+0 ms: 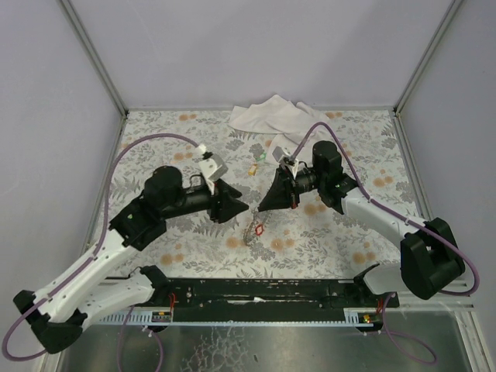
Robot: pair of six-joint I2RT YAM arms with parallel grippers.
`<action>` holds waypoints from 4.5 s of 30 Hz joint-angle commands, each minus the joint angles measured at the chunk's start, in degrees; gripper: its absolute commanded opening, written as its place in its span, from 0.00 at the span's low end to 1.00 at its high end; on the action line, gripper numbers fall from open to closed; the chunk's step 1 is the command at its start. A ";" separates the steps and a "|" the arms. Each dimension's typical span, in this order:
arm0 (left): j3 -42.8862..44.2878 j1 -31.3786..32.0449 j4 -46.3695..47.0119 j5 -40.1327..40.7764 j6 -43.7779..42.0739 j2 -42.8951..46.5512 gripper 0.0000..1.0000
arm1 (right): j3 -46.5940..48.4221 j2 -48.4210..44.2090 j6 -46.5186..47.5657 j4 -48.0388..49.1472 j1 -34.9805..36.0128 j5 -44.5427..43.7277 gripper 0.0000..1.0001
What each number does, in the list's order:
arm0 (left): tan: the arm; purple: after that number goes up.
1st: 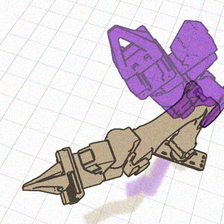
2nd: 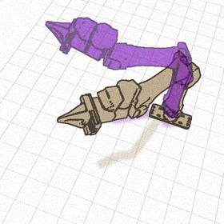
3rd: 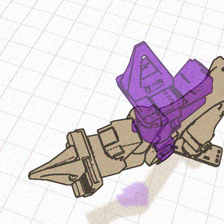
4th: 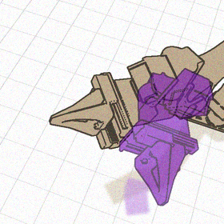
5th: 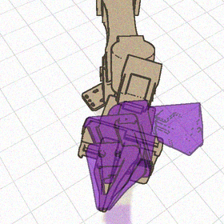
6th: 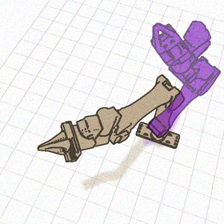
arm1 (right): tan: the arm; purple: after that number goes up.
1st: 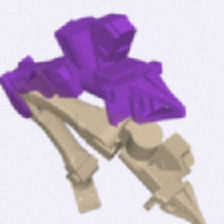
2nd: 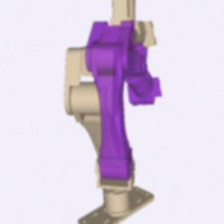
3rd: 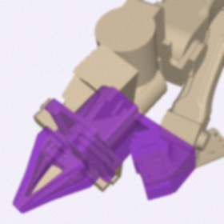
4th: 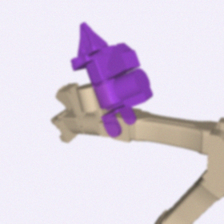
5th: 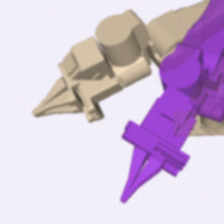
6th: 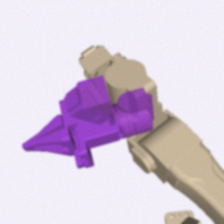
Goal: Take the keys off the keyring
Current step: Remove the key from the keyring.
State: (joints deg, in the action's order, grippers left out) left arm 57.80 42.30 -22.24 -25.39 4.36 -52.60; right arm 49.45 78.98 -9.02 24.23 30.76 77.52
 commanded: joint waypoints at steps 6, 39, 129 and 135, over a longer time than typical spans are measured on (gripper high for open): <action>-26.46 -0.47 34.20 0.13 5.57 17.07 0.45 | 2.41 -1.02 1.49 0.91 0.23 5.74 0.00; -37.60 -0.13 60.64 -6.87 10.59 5.45 0.38 | 3.84 -0.14 6.58 -5.18 0.18 6.93 0.00; -33.94 -4.24 35.75 22.52 22.42 4.26 0.00 | 9.81 -2.05 24.36 -27.32 -6.35 0.86 0.00; -33.68 -12.38 34.88 25.33 28.70 1.13 0.00 | 12.67 -2.60 30.61 -35.75 -9.22 -4.90 0.00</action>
State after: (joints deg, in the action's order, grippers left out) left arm 23.44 34.41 12.99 -4.78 27.38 -49.82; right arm 58.78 78.85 15.42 -5.21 23.33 76.07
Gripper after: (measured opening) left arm 0.004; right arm 0.017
